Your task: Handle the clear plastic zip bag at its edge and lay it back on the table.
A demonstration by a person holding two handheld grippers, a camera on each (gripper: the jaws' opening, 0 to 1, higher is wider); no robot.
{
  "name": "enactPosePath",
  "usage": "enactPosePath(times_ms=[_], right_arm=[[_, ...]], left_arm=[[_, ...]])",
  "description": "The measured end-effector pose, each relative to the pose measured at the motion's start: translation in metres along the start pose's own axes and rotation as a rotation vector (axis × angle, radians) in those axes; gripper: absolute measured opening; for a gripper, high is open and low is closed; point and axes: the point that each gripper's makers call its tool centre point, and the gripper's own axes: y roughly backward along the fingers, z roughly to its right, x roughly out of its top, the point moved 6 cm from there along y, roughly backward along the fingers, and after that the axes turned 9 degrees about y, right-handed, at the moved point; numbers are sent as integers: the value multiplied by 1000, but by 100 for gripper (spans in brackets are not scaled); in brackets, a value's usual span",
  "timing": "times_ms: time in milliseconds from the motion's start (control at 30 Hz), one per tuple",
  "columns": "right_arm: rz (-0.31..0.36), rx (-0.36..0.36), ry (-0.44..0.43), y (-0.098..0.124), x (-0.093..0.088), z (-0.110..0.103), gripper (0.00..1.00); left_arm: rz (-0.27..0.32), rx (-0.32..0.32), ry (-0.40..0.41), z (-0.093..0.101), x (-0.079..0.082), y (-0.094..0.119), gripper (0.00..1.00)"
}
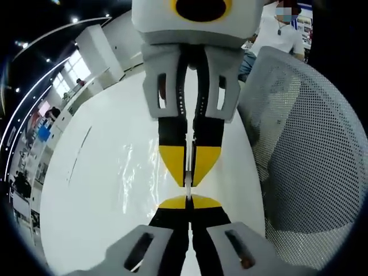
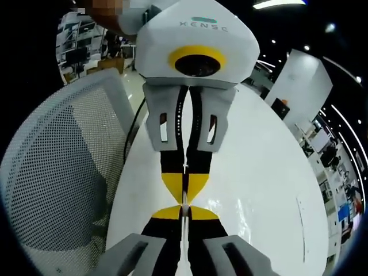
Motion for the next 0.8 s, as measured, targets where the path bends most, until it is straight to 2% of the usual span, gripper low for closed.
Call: enactPosePath(times_ms=[800], right_arm=[[-8, -20, -19, 8, -9, -3, 0]], left_arm=[[-4, 4, 1, -2, -1, 1, 0]])
